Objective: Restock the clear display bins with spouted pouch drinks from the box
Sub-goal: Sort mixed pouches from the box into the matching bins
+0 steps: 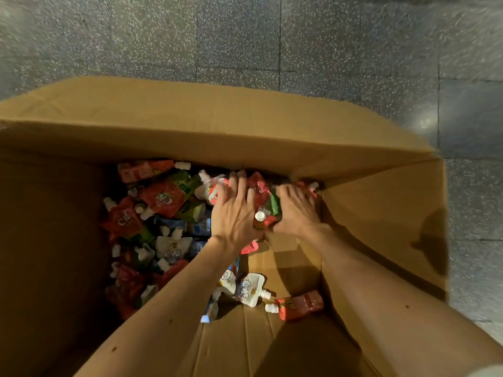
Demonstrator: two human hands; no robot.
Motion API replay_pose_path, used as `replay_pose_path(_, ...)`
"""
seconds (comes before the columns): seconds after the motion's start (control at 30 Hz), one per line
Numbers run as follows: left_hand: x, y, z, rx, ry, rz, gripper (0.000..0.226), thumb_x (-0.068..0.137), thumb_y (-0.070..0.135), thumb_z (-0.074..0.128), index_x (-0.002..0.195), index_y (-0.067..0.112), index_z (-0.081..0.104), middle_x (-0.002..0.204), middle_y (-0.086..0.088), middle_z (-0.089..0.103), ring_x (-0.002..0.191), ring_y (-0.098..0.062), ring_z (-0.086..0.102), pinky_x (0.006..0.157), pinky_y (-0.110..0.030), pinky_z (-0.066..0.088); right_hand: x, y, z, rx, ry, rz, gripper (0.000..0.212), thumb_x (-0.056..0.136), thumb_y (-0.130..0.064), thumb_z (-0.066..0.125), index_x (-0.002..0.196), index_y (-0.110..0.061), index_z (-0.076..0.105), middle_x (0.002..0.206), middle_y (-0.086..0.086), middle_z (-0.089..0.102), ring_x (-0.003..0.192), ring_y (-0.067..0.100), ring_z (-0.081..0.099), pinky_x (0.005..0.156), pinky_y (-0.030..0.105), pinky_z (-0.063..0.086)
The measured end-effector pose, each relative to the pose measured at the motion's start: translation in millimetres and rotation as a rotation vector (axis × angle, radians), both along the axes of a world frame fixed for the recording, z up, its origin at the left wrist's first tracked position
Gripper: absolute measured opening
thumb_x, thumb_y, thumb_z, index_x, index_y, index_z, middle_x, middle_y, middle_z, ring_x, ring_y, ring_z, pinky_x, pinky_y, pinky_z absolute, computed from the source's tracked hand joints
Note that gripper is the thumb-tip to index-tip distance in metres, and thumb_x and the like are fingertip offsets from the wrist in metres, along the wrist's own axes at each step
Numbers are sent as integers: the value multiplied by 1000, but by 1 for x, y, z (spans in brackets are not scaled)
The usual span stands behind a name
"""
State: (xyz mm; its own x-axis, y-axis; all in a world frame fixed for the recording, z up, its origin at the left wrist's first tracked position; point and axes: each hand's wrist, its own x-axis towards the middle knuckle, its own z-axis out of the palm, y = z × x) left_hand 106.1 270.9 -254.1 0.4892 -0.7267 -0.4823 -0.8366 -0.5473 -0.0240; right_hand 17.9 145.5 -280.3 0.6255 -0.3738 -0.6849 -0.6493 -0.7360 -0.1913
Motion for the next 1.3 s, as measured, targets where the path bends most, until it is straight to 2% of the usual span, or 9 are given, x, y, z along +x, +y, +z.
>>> replay_pose_path(0.2, -2, 10, 11, 8, 52, 28, 105, 72, 85, 54, 140, 7, 37, 160, -16, 23, 143, -30, 32, 116, -61, 4, -3, 7, 1, 144, -1, -116, 117, 65, -41, 89, 153, -30, 14, 154, 9, 30, 145, 31, 21, 115, 57, 22)
replay_pose_path(0.4, 0, 44, 27, -85, 150, 275, 84, 69, 84, 52, 120, 18, 48, 126, 0, 54, 117, -24, 50, 100, -48, 30, 2, 3, 9, 282, 27, -247, 93, 73, -33, 81, 149, -41, 27, 152, 7, 37, 142, 33, 32, 115, 49, 30)
replay_pose_path(0.53, -3, 58, 40, -283, 491, 698, 56, 63, 76, 66, 81, 25, 54, 79, 11, 60, 79, -16, 57, 81, -40, 40, -1, 12, 24, 502, -60, -491, 71, 82, 5, 60, 140, -32, 40, 120, 1, 60, 102, 17, 59, 76, 29, 52)
replay_pose_path(0.67, -2, 69, 46, -401, 961, 1193, 68, 63, 77, 74, 45, 22, 38, 45, 4, 40, 46, -16, 35, 56, -32, 35, -12, 21, 28, 627, -30, -702, 81, 74, 5, 71, 142, -27, 41, 118, 3, 62, 102, 20, 58, 84, 37, 51)
replay_pose_path(0.83, 3, 80, 49, -395, 1039, 1258, 63, 81, 47, 77, 38, 24, 36, 40, 5, 36, 35, -9, 35, 44, -19, 31, -33, 30, 34, 615, 83, -632, 86, 79, 2, 67, 152, -23, 28, 124, 2, 46, 112, 18, 44, 94, 35, 43)
replay_pose_path(0.93, 9, 90, 49, -396, 1077, 1326, 58, 82, 52, 73, 40, 21, 47, 42, 2, 40, 37, -12, 37, 44, -21, 35, -44, 31, 32, 502, 154, -560, 84, 74, -7, 69, 149, -25, 34, 148, 8, 34, 132, 27, 35, 103, 39, 36)
replay_pose_path(1.0, 11, 99, 49, -406, 1122, 1366, 54, 73, 64, 74, 63, 12, 62, 57, -9, 49, 49, -19, 45, 50, -26, 41, -52, 30, 26, 455, 212, -499, 81, 71, -10, 71, 145, -25, 41, 155, 7, 27, 144, 29, 23, 114, 47, 25)
replay_pose_path(1.13, 7, 105, 60, -420, 1195, 1424, 51, 78, 60, 71, 85, 10, 73, 72, -13, 65, 56, -22, 57, 58, -35, 45, -69, 43, 17, 339, 238, -216, 46, 73, -17, 74, 116, -18, 59, 137, 12, 47, 138, 32, 32, 118, 49, 21)
replay_pose_path(1.3, 0, 110, 68, -448, 1157, 1448, 54, 75, 62, 73, 95, 12, 76, 81, -14, 74, 75, -28, 66, 72, -40, 52, -74, 57, 25, 187, 52, -158, 35, 86, -20, 69, 120, -13, 62, 128, 9, 52, 131, 27, 41, 120, 45, 20)
